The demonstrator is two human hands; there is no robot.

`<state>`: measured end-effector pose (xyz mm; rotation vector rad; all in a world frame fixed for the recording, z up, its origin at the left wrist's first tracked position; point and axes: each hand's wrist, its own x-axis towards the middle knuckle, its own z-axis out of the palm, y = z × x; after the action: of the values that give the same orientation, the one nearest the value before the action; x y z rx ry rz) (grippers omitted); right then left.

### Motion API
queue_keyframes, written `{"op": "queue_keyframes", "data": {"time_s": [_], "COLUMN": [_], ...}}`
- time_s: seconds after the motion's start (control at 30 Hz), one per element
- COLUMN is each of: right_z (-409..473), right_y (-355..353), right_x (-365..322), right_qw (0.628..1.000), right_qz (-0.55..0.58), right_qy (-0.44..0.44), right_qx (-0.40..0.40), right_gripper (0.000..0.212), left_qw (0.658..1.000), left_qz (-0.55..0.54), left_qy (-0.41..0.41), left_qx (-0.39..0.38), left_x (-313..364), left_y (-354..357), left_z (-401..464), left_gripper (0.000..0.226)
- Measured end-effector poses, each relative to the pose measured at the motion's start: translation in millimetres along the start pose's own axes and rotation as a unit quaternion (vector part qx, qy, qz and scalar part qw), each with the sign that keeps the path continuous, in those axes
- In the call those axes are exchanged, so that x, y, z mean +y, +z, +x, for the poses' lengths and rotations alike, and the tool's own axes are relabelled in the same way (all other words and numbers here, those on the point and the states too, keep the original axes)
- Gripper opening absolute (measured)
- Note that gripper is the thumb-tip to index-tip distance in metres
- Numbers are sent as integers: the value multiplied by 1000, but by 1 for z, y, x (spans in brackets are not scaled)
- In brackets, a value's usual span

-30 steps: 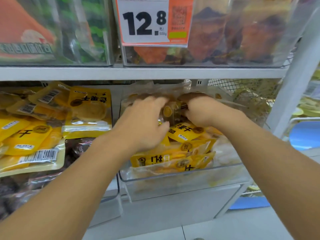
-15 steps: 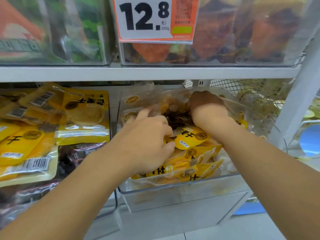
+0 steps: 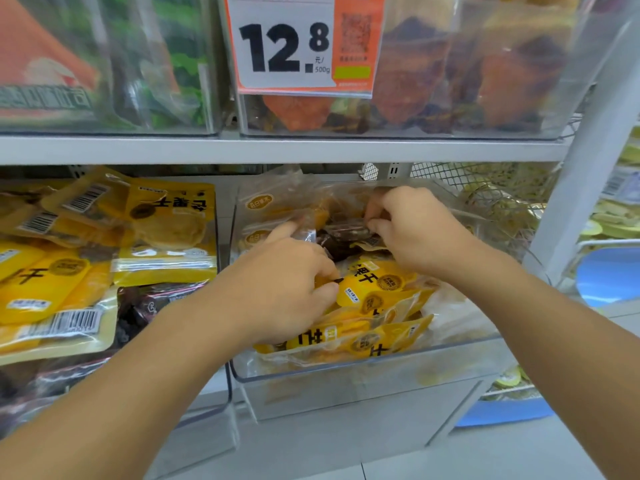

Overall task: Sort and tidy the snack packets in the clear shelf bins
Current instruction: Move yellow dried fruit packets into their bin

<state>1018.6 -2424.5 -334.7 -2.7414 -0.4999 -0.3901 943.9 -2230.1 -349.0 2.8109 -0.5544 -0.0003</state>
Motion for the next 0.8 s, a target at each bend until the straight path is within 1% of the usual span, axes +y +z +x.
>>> {"op": "queue_keyframes", "data": {"time_s": [0.07, 0.13, 0.2, 0.23, 0.27, 0.3, 0.33, 0.4, 0.43, 0.47, 0.5, 0.57, 0.6, 0.67, 0.7, 0.73, 0.77, 0.8], "right_z": [3, 2, -6, -12, -19, -26, -32, -42, -44, -46, -47, -49, -49, -50, -49, -47, -43, -37], "right_y": [1, -1, -9, -13, -18, -22, -25, -30, -32, -33, -33, -34, -35, -38, -40, -40, -39, -34], "right_x": [-3, -3, -1, 0, 0, 0, 0, -1, -2, -2, -3, -4, -5, -7, -8, -9, -11, -10], "right_qw": [1000, 1000, 998, 996, 992, 987, 983, 972, 966, 959, 950, 928, 919, 906, 895, 884, 872, 882], "right_qz": [-15, 1, 46, 77, 111, 140, 163, 205, 228, 250, 279, 345, 363, 381, 403, 434, 463, 450], "right_qy": [-6, -15, -23, -31, -43, -56, -73, -105, -119, -133, -141, -141, -147, -158, -148, -110, -52, -5], "right_qx": [-10, 0, 21, 32, 43, 51, 53, 48, 43, 33, 18, -21, -41, -90, -118, -137, -152, -139], "right_gripper": [12, 14, 11, 11, 13, 15, 17, 18, 17, 15, 14, 14, 14, 6, 3, 13, 22, 25], "left_qw": [1000, 1000, 999, 998, 997, 992, 982, 952, 942, 940, 946, 957, 957, 955, 959, 965, 973, 980], "left_qz": [-9, -22, -38, -52, -75, -103, -138, -193, -207, -204, -183, -149, -151, -151, -143, -132, -114, -95], "left_qy": [-6, -20, -21, -19, -22, -36, -52, -81, -88, -85, -73, -55, -45, -8, 8, 19, 24, 23], "left_qx": [0, -6, -6, 3, 26, 63, 120, 224, 251, 262, 258, 243, 245, 255, 245, 224, 198, 173], "left_x": [-2, -2, -2, 1, 3, 5, 6, 5, 4, 3, 3, 5, 5, 3, 2, 1, -1, -2], "left_y": [-1, -2, -4, -5, -5, -3, -2, -3, -3, -3, -4, -4, -4, -5, -5, -5, -4, -2], "left_z": [-1, -4, -8, -9, -10, -10, -9, -9, -9, -9, -10, -9, -9, -8, -9, -10, -12, -14], "left_gripper": [28, 27, 22, 18, 20, 31, 44, 73, 88, 96, 91, 60, 47, 32, 28, 29, 32, 37]}}
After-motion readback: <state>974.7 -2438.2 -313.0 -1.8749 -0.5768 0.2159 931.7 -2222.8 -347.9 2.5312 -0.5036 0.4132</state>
